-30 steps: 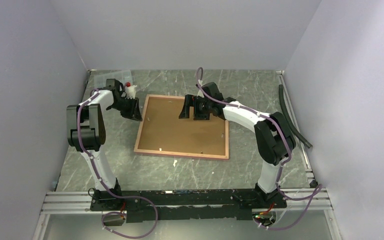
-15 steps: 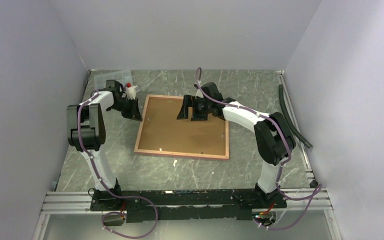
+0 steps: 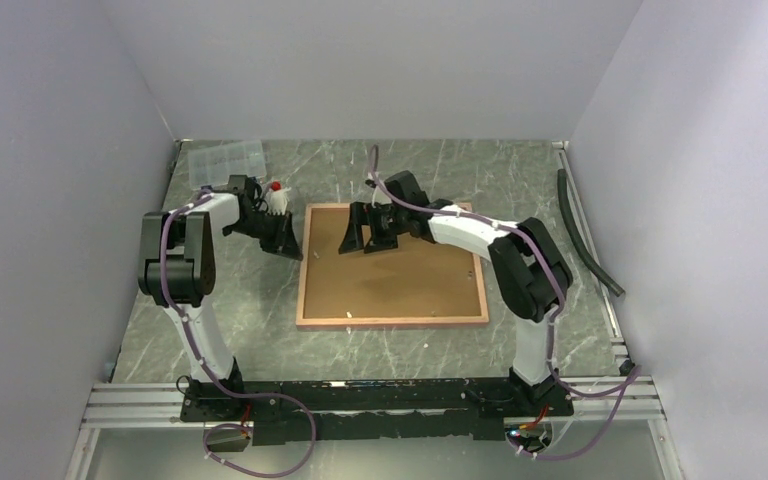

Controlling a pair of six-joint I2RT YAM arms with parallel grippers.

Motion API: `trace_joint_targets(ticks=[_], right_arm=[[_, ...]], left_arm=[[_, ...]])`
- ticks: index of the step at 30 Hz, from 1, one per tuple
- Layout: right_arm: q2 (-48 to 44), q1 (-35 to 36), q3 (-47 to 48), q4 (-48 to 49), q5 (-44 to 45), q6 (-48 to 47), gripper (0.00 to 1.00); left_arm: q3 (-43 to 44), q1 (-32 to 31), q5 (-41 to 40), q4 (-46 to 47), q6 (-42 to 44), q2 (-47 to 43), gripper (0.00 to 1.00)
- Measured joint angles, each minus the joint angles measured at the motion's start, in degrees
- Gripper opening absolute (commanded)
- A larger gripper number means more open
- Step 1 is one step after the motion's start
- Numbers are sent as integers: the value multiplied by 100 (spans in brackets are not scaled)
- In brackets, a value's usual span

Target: Put the photo into the frame

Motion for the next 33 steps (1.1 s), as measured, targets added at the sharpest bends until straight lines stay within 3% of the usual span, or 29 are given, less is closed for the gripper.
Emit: trace_joint_targets(ticks=[13,33], right_arm=[[1360,485,1102,330,-184,-72,85],[1985,680,1622,1051,-466,116,74]], left_arm=[[-144,-131,177,-227,-9,-15,8],[-142,-125,181,-223,-116,11,7]])
